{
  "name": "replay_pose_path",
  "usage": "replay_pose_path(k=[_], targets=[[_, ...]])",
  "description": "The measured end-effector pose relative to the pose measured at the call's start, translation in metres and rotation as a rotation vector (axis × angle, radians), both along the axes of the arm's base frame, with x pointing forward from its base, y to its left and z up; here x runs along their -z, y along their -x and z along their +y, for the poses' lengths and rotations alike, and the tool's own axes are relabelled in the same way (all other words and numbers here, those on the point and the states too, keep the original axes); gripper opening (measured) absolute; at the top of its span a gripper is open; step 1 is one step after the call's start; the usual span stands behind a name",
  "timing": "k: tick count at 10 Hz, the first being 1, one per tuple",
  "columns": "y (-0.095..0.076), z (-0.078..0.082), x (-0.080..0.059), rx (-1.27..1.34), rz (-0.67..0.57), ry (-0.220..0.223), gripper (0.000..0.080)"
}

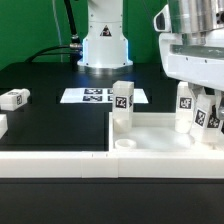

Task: Assemble square table

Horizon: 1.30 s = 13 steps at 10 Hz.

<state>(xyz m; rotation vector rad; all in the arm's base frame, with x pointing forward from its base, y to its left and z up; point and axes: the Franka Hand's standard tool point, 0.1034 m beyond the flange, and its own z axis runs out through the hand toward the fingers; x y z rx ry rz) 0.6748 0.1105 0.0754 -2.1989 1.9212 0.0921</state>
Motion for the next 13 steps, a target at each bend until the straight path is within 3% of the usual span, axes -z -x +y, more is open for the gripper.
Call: replay_pose_path(k=[1, 4, 5, 6, 7, 8, 9, 13], targets=[[-0.0016, -0.0037, 0.0015, 0.168, 0.001, -0.051, 0.0293], [-0.0029, 0.0019, 0.0018, 0.351, 0.026, -0.108, 0.0293], [-0.0028, 0.0021, 0.0018, 0.320, 0.018, -0.104, 0.0374], [-0.0028, 0.0023, 0.0018, 0.283, 0.009, -0.099, 0.0511], [-0.0028, 0.0025, 0.0018, 0.277, 0.008, -0.099, 0.0511], [-0.0020, 0.0019, 0.0024, 0.170, -0.009, -0.081, 0.0621], [0.0010, -0.0003, 0.0047, -0.139, -0.031, -0.022, 0.0641], [-0.0008, 0.0022, 0.0022, -0.409, -0.089, 0.007, 0.0648]])
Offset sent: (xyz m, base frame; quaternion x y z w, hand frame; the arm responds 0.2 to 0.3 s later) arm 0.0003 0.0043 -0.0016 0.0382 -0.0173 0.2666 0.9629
